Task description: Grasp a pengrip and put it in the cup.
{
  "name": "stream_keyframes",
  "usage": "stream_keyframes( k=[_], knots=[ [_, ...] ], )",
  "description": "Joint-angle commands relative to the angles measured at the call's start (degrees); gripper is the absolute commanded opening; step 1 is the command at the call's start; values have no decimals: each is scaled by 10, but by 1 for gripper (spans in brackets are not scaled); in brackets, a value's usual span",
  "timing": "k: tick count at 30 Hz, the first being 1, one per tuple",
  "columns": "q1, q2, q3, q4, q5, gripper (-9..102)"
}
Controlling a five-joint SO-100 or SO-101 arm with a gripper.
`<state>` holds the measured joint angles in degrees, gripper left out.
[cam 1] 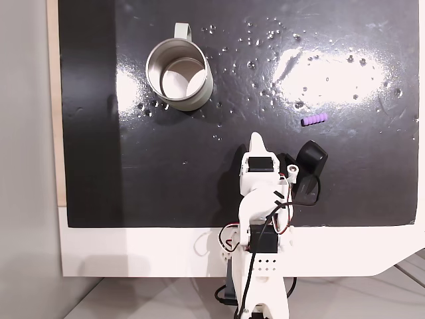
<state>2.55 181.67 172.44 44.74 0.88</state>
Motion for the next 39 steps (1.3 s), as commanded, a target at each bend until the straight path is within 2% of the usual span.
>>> stream_keyframes(
  k=[1,12,16,21,25,32,39],
  knots=[
    [-6,4,-4,-17,-12,0],
    [-7,4,-4,-15,-13,0],
    [4,4,-49,47,-46,1],
    [43,4,-145,133,-90,22],
    [62,-6,-230,194,-146,26],
    [125,-170,-413,273,-192,30],
    [183,-353,-536,297,-237,31]
  ],
)
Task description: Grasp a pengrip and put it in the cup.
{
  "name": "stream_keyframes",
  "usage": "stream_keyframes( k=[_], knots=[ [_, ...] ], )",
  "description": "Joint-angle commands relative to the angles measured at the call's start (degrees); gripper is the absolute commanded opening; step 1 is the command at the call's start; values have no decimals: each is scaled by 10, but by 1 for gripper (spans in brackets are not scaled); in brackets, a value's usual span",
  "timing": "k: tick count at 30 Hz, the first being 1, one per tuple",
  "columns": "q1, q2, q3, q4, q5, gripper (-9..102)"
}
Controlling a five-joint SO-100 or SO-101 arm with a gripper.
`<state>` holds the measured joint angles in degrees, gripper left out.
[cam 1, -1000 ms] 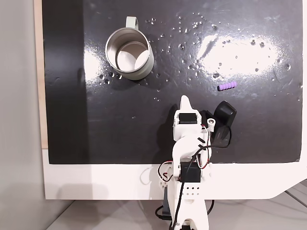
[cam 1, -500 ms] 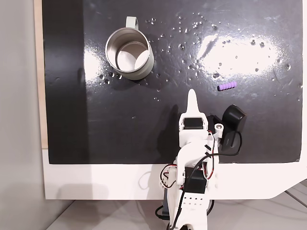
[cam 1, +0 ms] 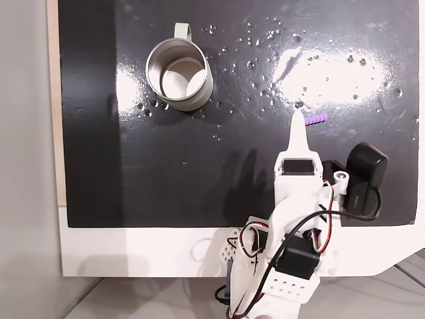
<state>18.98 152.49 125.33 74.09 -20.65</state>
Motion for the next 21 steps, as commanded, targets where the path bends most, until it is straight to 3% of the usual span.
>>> stream_keyframes(
  k=[1,21],
  knots=[
    [26,-89,-79,4,-30,31],
    [54,-506,-243,-4,-127,30]
  ],
)
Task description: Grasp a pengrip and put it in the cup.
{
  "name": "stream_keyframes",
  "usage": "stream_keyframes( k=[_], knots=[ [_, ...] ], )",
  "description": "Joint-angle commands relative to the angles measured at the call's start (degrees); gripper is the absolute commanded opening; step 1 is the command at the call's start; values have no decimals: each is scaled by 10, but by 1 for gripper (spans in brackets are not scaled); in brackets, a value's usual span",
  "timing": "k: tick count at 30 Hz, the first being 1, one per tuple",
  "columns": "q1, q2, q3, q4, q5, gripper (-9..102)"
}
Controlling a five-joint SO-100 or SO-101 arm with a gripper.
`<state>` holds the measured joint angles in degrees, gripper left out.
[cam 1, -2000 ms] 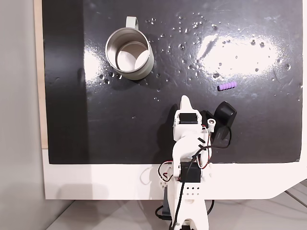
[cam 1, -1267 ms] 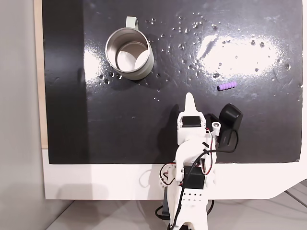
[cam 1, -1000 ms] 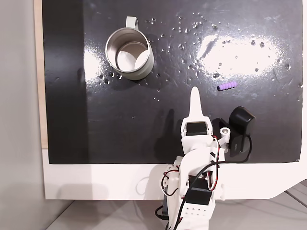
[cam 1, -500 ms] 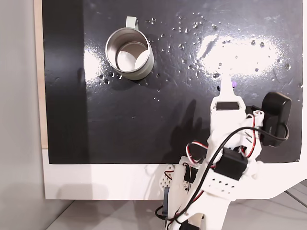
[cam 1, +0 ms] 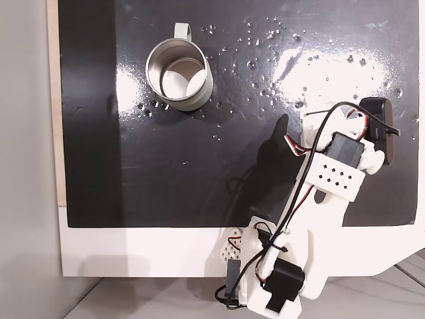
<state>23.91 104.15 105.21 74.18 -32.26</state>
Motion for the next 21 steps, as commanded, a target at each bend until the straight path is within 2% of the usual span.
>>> stream_keyframes(
  k=[1,14,21],
  knots=[
    [7,-34,-46,-8,-13,30],
    [47,-212,-158,-29,-34,29],
    [54,-265,-171,-51,-42,28]
  ],
)
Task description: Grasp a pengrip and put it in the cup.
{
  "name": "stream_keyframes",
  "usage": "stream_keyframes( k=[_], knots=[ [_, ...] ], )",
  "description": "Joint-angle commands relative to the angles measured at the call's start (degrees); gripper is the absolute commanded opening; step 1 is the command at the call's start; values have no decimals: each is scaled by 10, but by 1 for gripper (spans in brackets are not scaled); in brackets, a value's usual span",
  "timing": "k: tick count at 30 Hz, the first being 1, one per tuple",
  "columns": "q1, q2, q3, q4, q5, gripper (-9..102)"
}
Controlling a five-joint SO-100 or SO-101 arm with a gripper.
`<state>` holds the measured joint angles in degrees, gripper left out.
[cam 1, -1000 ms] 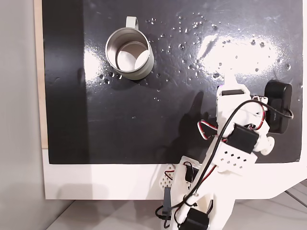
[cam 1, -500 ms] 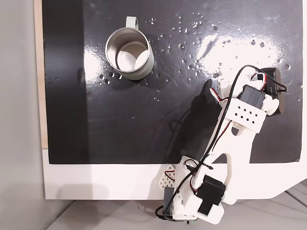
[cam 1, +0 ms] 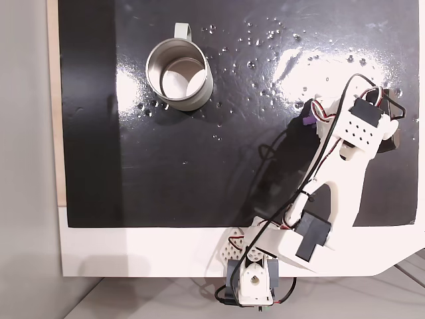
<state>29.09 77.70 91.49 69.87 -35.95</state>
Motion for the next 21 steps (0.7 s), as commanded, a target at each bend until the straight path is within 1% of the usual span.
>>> stream_keyframes(
  k=[1,12,18,21],
  knots=[
    [1,-5,-34,-10,-5,27],
    [-8,-25,-32,-13,-2,6],
    [-1,-22,-27,-13,-7,1],
    [3,-9,-21,-12,-9,0]
  ],
)
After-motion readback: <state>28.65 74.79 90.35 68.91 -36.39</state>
